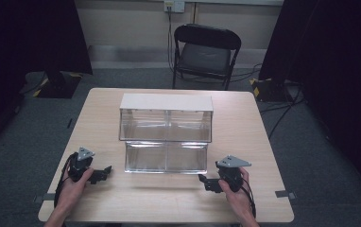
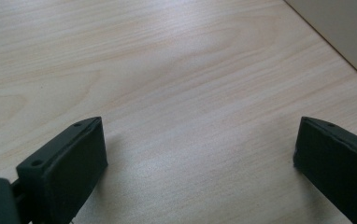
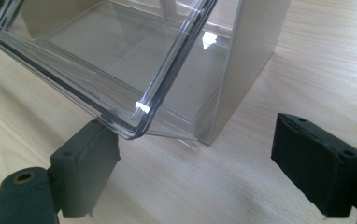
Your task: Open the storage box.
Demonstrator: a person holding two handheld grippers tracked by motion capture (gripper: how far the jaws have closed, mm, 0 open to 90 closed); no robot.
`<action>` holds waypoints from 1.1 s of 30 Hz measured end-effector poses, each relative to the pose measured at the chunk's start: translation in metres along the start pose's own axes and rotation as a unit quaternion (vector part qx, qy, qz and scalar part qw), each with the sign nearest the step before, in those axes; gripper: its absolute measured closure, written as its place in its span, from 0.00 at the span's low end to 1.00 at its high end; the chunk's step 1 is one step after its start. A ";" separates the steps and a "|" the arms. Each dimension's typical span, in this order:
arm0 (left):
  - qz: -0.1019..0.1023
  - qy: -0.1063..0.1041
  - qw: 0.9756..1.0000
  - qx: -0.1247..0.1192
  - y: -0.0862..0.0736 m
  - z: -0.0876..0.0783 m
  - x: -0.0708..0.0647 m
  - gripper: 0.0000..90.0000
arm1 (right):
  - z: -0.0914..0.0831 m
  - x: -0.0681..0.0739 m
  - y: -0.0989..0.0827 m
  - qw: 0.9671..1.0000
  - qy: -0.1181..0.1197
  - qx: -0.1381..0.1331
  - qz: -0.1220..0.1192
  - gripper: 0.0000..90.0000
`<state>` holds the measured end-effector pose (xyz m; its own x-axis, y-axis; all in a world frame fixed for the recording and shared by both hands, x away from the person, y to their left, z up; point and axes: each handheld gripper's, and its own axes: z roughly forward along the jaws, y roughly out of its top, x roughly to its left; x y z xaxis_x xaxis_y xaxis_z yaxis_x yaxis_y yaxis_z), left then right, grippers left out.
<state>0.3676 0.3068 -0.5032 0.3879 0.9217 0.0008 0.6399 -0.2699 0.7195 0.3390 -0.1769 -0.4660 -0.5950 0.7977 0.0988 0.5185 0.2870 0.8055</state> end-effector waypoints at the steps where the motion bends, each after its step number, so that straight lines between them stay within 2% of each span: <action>1: 0.002 0.001 1.000 0.000 0.000 0.000 0.000 0.02 | 0.000 0.000 0.000 1.000 0.000 0.000 0.001 0.16; 6: 0.000 0.000 1.000 0.000 0.000 0.000 0.000 0.02 | -0.002 0.002 0.001 1.000 0.006 -0.008 0.001 0.16; 19: 0.002 0.001 1.000 0.000 0.000 0.000 0.000 0.02 | -0.003 0.003 0.001 1.000 0.003 -0.010 -0.002 0.16; 22: 0.002 0.001 1.000 0.000 0.000 0.000 0.000 0.02 | -0.004 0.004 0.002 1.000 0.011 -0.012 -0.005 0.16; 33: 0.001 0.001 1.000 0.000 0.000 0.000 0.000 0.02 | -0.004 0.004 0.002 1.000 0.009 -0.014 -0.008 0.16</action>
<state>0.3676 0.3070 -0.5031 0.3887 0.9214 0.0038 0.6391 -0.2726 0.7192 0.3346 -0.1753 -0.4618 -0.6140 0.7835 0.0957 0.4912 0.2844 0.8233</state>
